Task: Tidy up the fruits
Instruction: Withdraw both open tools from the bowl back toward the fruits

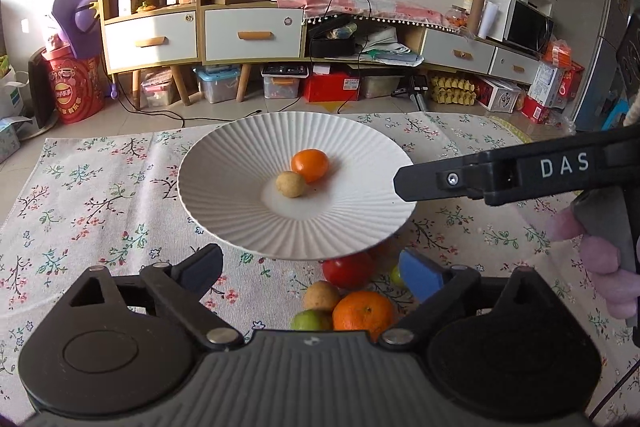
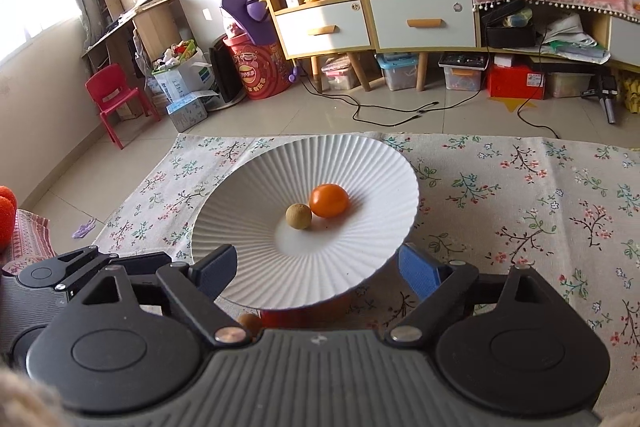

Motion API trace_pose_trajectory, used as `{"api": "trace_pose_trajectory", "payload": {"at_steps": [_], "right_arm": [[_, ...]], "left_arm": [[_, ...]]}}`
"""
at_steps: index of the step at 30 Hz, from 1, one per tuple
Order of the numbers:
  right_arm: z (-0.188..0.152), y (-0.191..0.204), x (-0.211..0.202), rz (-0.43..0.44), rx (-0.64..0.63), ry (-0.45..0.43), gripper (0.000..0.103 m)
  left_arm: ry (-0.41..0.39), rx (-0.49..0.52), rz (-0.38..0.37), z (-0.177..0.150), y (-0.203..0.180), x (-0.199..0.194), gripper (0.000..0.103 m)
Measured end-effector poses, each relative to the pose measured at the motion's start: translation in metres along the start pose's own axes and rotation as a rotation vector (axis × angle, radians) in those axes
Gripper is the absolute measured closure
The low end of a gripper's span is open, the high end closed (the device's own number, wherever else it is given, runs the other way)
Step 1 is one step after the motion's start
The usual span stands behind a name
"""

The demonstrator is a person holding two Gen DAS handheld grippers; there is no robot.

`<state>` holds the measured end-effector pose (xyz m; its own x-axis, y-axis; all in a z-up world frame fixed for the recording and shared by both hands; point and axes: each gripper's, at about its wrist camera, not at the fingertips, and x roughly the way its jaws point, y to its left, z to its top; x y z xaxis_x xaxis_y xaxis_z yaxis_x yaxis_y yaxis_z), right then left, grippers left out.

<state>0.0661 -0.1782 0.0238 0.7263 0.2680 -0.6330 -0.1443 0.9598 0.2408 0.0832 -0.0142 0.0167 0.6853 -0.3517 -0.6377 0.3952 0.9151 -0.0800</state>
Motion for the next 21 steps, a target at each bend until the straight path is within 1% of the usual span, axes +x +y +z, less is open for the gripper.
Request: {"api": "trace_pose_trajectory", "payload": {"at_steps": [7,12,21], "right_arm": [[-0.019,-0.001,-0.017,-0.03,-0.003,-0.001,0.01],[-0.03,0.0,-0.025,-0.046,-0.007,0.004,0.006],[-0.056,0.003,-0.036,-0.056,-0.017,-0.003,0.003]], "left_arm": [[0.009,0.016,0.027,-0.015,0.001,-0.02,0.004],[0.02,0.009,0.035,-0.028,0.001,-0.031,0.004],[0.023,-0.019,0.03,-0.055,0.013,-0.042,0.004]]}}
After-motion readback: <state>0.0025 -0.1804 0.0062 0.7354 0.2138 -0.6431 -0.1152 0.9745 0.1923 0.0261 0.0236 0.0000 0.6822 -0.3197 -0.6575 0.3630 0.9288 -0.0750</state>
